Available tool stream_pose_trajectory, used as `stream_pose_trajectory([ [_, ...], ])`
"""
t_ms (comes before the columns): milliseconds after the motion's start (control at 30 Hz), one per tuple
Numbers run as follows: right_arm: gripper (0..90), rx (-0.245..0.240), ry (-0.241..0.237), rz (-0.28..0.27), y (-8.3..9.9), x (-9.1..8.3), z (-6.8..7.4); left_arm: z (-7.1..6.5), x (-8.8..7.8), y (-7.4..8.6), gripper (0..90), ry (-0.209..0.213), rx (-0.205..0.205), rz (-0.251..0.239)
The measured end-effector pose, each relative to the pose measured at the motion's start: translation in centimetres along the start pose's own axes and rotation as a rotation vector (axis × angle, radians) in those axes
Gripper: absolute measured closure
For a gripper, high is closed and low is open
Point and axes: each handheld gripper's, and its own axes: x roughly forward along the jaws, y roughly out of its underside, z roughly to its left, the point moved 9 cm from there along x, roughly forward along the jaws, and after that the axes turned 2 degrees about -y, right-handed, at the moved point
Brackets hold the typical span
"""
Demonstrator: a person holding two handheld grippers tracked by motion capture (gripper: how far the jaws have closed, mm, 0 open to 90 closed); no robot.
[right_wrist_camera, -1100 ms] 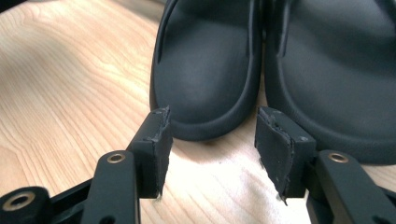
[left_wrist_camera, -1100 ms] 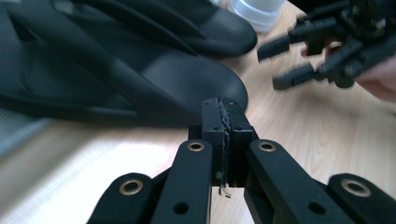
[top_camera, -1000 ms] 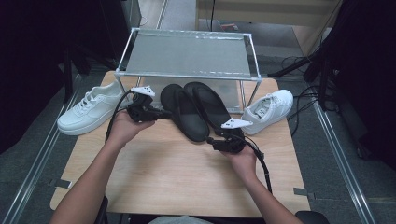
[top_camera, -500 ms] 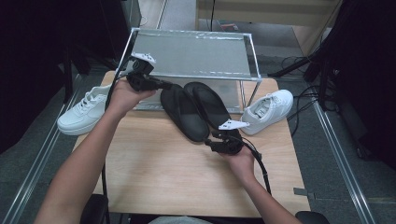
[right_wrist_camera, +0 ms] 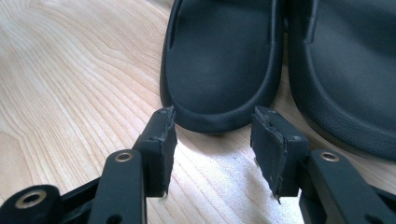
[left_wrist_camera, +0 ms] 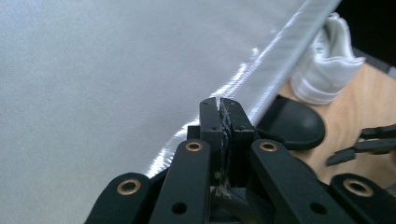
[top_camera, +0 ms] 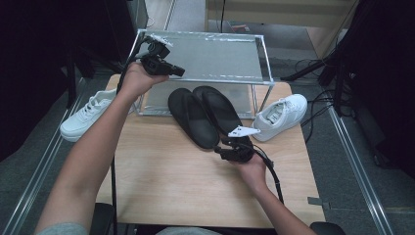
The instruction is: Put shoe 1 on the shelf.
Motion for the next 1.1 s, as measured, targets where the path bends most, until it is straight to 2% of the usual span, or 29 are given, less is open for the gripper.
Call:
stream_pose_trajectory([
  [100, 54.7, 0.003, 0.006, -0.005, -0.1, -0.3, -0.1, 0.6, 0.5, 0.1, 90.0, 0.005, -0.001, -0.005],
  [133, 59.7, 0.003, 0.008, -0.004, -0.1, -0.4, -0.2, 0.6, 0.5, 0.0, 90.0, 0.004, -0.004, -0.007],
  [200, 62.6, 0.003, 0.009, -0.002, -0.1, -0.4, -0.2, 0.6, 0.6, 0.0, 90.0, 0.004, -0.001, -0.004],
  [233, 66.3, 0.002, 0.010, 0.000, -0.1, -0.4, -0.3, 0.6, 0.7, 0.0, 90.0, -0.006, 0.007, -0.002],
  [333, 80.7, 0.021, 0.006, 0.021, 0.2, -0.3, -0.4, 0.4, 0.7, 0.0, 89.6, -0.049, 0.067, 0.008],
  [400, 86.1, 0.034, -0.007, 0.034, 0.5, -0.1, -0.4, 0.3, 0.7, 0.0, 89.9, -0.068, 0.092, 0.013],
  [433, 87.9, 0.042, -0.010, 0.044, 0.7, 0.1, -0.5, 0.2, 0.7, 0.0, 90.0, -0.068, 0.092, 0.013],
  [600, 88.9, 0.044, 0.004, 0.073, 1.2, 0.7, -0.7, 0.5, 0.7, 0.1, 90.0, -0.027, 0.049, -0.007],
  [767, 88.8, 0.035, 0.002, 0.066, 1.0, 1.1, -0.7, 0.7, 0.8, 0.3, 90.0, 0.001, 0.015, -0.046],
  [1100, 89.7, 0.031, 0.001, 0.069, 0.9, 2.1, -0.1, 0.7, 0.8, 0.3, 89.8, -0.007, 0.030, -0.042],
])
